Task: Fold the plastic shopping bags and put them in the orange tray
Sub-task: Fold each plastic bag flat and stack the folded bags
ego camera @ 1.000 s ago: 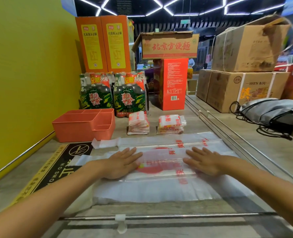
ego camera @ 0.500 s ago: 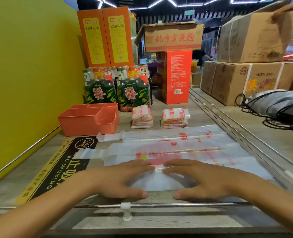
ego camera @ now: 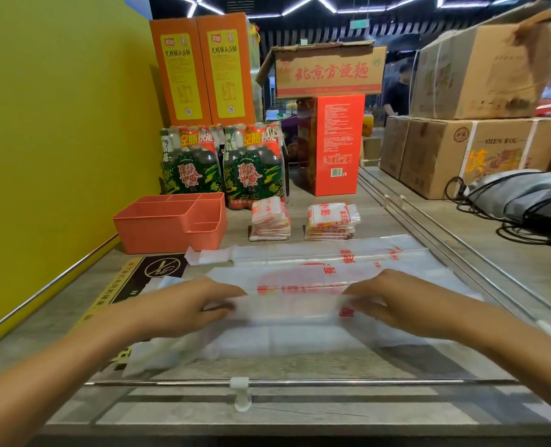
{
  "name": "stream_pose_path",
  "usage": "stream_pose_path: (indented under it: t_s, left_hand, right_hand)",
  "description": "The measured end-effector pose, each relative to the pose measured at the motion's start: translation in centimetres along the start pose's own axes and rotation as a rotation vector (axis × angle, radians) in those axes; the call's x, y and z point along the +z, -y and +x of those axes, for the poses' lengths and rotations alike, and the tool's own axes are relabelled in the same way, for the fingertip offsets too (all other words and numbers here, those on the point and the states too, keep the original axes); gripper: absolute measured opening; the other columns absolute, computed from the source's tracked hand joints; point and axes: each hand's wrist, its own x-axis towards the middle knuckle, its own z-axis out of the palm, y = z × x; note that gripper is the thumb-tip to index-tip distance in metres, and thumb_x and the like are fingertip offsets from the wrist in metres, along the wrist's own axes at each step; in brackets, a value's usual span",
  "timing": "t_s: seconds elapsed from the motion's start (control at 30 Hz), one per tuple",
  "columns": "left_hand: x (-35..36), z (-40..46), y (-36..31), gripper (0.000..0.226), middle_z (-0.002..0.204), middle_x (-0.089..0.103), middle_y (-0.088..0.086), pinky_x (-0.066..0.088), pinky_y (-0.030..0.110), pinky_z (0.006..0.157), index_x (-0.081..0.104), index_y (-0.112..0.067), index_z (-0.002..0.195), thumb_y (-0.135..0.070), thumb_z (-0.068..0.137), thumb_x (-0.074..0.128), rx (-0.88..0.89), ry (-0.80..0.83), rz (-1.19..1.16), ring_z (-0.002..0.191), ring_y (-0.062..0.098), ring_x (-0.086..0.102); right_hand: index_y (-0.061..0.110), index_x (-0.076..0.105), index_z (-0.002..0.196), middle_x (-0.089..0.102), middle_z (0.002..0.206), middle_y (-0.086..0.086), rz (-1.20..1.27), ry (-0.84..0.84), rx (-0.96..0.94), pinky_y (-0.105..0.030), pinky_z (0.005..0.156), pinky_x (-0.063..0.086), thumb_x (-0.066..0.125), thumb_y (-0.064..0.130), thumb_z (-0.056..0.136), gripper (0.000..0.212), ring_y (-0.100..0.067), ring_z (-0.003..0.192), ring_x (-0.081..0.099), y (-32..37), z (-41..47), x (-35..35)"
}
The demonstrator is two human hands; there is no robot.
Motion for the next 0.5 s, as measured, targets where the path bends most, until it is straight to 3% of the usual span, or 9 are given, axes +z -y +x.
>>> stream_pose_path:
  t_s: [0.07, 0.17, 0.3, 0.4, 0.5]
  left_hand:
    - [-0.9, -0.9, 1.3, 0.033, 0.125, 0.062, -0.023, 0.047, 0.021, 0.1, 0.059, -0.034, 0.132, -0.022, 0.102, 0.056, -0.039, -0.018, -0.027, 0.116, -0.007, 0.056]
    - [-2.6, -2.1, 2.9, 0.033, 0.11, 0.066, -0.028, 0.051, 0.02, 0.089, 0.064, -0.039, 0.118, -0.013, 0.099, 0.06, -0.101, -0.019, -0.097, 0.106, -0.005, 0.062]
    - [-4.3, -2.8, 5.0, 0.031, 0.105, 0.07, -0.019, 0.053, 0.02, 0.084, 0.069, -0.033, 0.112, -0.007, 0.097, 0.061, -0.219, -0.049, -0.078, 0.104, 0.002, 0.065]
    - [-4.4, -2.5, 6.0, 0.043, 0.127, 0.064, -0.015, 0.048, 0.009, 0.088, 0.061, -0.033, 0.13, -0.006, 0.097, 0.061, -0.314, -0.095, -0.003, 0.112, -0.006, 0.059]
    - [-3.3, -1.9, 5.5, 0.051, 0.147, 0.046, -0.018, 0.041, 0.02, 0.106, 0.046, -0.036, 0.145, -0.02, 0.099, 0.06, -0.289, -0.214, 0.225, 0.132, 0.001, 0.045]
  right_hand:
    - [0.035, 0.066, 0.12, 0.073, 0.111, 0.016, 0.069, 0.001, 0.056, -0.025, 0.092, 0.053, 0.062, 0.024, 0.099, 0.024, 0.002, 0.095, 0.068, -1.0, 0.1, -0.9]
    - [0.033, 0.058, 0.122, 0.075, 0.097, 0.012, 0.244, 0.083, 0.158, -0.025, 0.088, 0.056, 0.06, 0.016, 0.1, 0.028, 0.001, 0.079, 0.072, -1.6, 0.3, -2.4]
    - [0.029, 0.059, 0.127, 0.076, 0.092, 0.01, 0.185, 0.095, 0.239, -0.028, 0.088, 0.056, 0.065, 0.02, 0.097, 0.032, -0.001, 0.074, 0.071, -3.1, 1.2, -2.8]
    - [0.041, 0.049, 0.134, 0.07, 0.117, 0.013, 0.01, 0.027, 0.278, -0.021, 0.088, 0.052, 0.069, 0.03, 0.094, 0.046, -0.002, 0.092, 0.066, -3.7, 1.8, -1.8]
    - [0.04, 0.037, 0.15, 0.045, 0.151, 0.014, -0.103, -0.123, 0.241, -0.025, 0.106, 0.04, 0.069, 0.037, 0.093, 0.065, -0.009, 0.132, 0.047, -3.0, 2.2, 0.3]
